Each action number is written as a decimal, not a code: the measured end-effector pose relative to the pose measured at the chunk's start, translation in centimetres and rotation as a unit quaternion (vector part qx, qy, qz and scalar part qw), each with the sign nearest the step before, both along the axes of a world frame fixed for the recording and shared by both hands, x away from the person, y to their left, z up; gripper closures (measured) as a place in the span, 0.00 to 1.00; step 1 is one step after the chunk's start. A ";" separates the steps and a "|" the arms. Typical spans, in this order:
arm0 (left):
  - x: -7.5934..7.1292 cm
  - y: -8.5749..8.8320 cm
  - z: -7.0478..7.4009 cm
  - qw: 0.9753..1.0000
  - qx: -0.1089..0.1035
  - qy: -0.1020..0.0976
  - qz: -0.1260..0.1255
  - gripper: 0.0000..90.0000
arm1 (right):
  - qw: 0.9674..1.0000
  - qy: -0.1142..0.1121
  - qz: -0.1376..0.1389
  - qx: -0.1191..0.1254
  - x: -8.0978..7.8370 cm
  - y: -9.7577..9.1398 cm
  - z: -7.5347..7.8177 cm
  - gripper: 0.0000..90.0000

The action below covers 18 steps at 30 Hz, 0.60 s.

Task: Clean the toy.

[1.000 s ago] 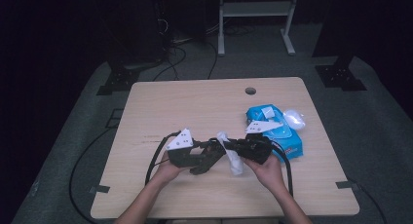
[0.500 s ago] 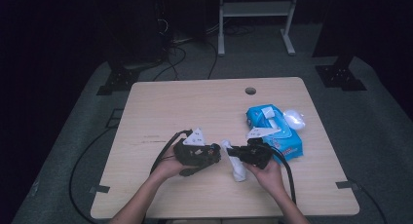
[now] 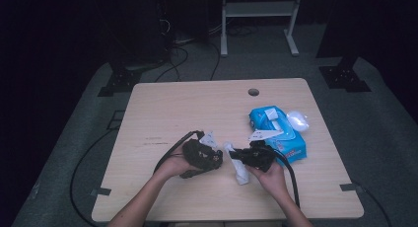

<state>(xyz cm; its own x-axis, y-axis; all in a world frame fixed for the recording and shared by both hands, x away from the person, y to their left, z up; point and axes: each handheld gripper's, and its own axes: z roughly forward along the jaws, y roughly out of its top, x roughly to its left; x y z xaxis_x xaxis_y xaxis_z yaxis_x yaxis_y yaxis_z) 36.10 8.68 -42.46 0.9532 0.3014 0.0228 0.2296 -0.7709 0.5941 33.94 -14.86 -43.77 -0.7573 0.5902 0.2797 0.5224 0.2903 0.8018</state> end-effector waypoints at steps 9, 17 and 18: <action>-0.6 3.9 0.7 0.993 -0.114 0.028 0.013 0.56 | 1.000 -0.007 0.021 0.022 -0.2 1.5 1.1 0.91; -0.4 6.7 1.2 0.986 -0.158 0.034 0.049 0.54 | 0.998 -0.002 0.053 0.022 0.5 4.4 1.2 0.91; -0.3 6.9 1.0 0.986 -0.157 0.037 0.053 0.54 | 0.998 0.001 0.055 0.018 0.6 4.7 1.0 0.91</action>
<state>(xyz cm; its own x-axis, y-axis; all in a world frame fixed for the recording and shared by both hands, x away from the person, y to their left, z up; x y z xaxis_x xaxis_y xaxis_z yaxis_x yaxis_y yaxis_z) 35.75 15.60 -41.47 0.9117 0.3804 -0.1552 0.3500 -0.5212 0.7784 34.57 -10.13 -42.81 -0.8170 0.4925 0.3000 0.4896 0.3175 0.8121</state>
